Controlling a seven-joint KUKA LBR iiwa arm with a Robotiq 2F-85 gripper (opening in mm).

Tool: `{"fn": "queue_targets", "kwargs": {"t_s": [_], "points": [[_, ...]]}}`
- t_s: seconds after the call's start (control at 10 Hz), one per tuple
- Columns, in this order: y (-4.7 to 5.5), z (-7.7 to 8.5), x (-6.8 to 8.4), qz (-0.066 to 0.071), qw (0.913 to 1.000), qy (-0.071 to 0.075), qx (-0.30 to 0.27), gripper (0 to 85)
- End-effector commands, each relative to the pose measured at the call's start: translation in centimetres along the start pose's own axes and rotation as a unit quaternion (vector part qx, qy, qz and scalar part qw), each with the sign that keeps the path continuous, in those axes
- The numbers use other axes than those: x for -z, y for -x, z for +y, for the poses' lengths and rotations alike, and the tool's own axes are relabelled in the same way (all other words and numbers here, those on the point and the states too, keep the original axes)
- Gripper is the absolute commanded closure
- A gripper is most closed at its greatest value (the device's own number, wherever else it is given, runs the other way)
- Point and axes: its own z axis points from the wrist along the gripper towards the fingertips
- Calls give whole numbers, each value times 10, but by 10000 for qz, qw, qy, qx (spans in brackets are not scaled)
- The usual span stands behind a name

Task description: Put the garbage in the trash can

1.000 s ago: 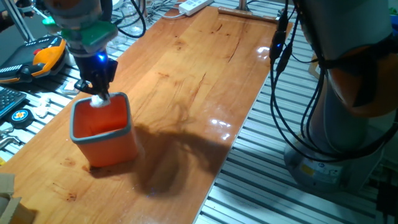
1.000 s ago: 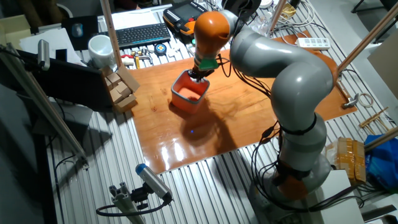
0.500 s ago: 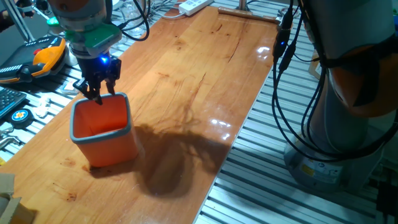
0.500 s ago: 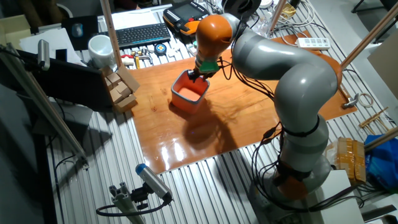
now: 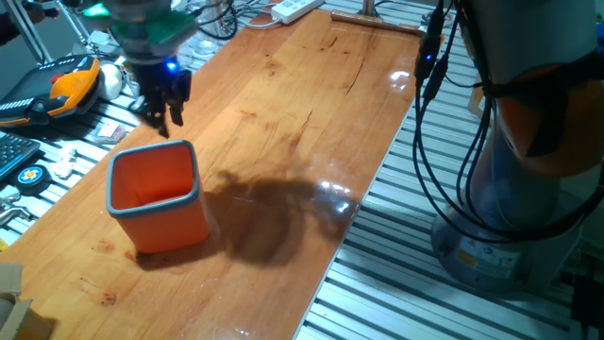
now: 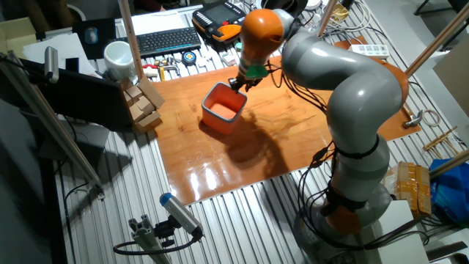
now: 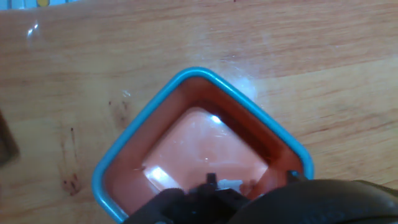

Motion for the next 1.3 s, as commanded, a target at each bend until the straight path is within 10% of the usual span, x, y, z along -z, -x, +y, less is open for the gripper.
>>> {"fn": "queue_targets", "kwargs": {"t_s": [0.0, 0.2, 0.8, 1.2], "points": [[1, -25, -2, -21, 9999, 28, 120, 680], [-1, -48, -1, -67, 9997, 5, 253, 850], [-7, -90, 14, 290, 9993, -78, -210, 850], [-10, -102, 15, 278, 9994, -197, -109, 850]]}}
